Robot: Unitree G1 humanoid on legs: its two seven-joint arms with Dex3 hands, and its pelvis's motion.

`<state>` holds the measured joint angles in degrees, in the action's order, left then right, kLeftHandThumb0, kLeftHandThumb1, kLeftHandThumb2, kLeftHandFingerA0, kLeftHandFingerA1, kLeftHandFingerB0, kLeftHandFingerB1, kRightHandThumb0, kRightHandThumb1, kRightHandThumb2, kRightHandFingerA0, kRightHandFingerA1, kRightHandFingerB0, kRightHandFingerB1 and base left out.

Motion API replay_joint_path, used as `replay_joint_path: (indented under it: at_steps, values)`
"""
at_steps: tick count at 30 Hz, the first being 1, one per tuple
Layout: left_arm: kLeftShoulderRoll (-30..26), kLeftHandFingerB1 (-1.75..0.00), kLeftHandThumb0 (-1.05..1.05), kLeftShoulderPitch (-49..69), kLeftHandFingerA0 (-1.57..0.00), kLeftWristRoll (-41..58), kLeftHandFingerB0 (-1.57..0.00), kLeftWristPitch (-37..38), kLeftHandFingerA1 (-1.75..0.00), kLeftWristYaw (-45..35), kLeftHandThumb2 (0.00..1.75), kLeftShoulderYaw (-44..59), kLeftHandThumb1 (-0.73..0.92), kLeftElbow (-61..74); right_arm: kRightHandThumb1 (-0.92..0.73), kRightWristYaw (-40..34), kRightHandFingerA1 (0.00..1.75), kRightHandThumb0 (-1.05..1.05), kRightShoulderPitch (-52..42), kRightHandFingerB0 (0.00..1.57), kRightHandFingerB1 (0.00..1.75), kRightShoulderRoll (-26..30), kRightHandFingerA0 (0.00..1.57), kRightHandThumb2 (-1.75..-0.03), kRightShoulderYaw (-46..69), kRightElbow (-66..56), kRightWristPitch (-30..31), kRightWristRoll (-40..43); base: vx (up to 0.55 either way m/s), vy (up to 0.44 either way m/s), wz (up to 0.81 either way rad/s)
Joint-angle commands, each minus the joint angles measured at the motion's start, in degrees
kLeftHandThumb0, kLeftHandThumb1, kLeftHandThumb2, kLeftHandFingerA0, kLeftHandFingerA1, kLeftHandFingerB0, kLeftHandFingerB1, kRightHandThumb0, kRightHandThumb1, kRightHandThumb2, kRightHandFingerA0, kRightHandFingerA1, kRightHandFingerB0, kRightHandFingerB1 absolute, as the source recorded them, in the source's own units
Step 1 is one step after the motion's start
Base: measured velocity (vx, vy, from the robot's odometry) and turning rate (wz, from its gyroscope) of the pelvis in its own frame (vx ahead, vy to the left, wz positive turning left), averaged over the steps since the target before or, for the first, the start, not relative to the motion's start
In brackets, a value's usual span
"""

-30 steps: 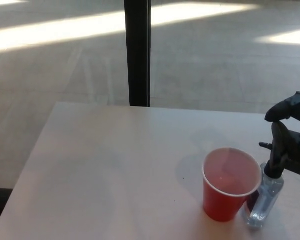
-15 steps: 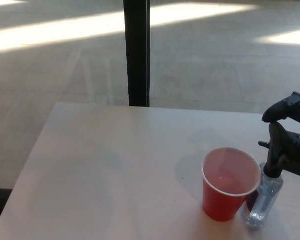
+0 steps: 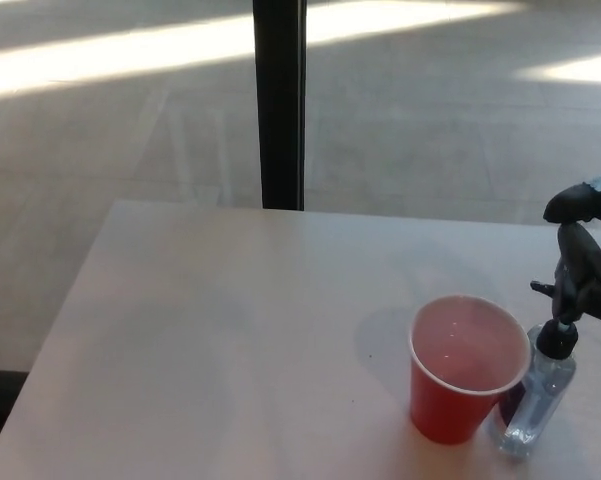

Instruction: The robot uses its right hand fist to press the hand soap kept in the middle of the table to get liquid hand soap out

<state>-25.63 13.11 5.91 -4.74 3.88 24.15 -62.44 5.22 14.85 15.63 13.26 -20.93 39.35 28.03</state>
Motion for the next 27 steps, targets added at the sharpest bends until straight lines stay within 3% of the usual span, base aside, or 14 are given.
replay_joint_path:
  at_steps: [1,3,19,25,26,27]
  values:
    - [-1.11,-0.78,-0.19,0.45,-0.79,0.67,-0.56,0.89,-0.94,0.22,0.87,0.33,0.36,0.46,-0.65,-1.55,1.75,-0.25,-3.31,0.60,1.64,-0.96,1.00,-1.07,-0.89,-0.06,6.75,0.90,0.00,0.000,0.00]
    - [-1.10,-0.79,-0.19,0.32,-0.81,0.29,-0.58,0.60,-0.96,0.68,0.86,0.01,0.36,0.55,-0.59,-1.65,1.75,-0.26,-3.96,0.62,1.66,-1.19,1.02,-1.13,-1.95,0.16,5.92,-0.06,0.00,0.000,0.00]
    - [-1.02,-0.79,-0.19,0.78,-0.81,0.33,-0.57,0.85,-0.96,0.20,0.87,-0.05,0.36,0.84,-0.65,0.04,1.75,-0.26,-7.90,0.55,1.70,-1.36,0.99,-1.07,-3.44,1.50,1.91,-0.59,0.00,0.000,0.00]
    - [-0.81,-0.77,-0.20,1.04,-0.79,0.17,-0.56,0.52,-0.93,0.55,0.87,-0.33,0.36,2.04,-0.67,-2.79,1.75,-0.24,-9.56,0.59,1.58,-1.81,0.97,-1.02,-4.58,0.65,2.50,-2.42,0.00,0.000,0.00]
    - [-0.90,-0.76,-0.20,0.68,-0.78,0.33,-0.54,0.32,-0.93,0.52,0.86,-0.22,0.36,1.47,-0.66,-2.23,1.75,-0.24,-10.10,0.68,1.48,-1.68,0.96,-1.07,-4.89,1.03,1.53,-2.70,0.00,0.000,0.00]
    - [-0.94,-0.76,-0.20,0.61,-0.79,0.42,-0.54,0.11,-0.93,0.46,0.87,-0.18,0.36,1.46,-0.66,-1.82,1.75,-0.24,-10.61,0.69,1.49,-1.54,0.95,-1.07,-5.24,1.38,0.71,-2.99,0.00,0.000,0.00]
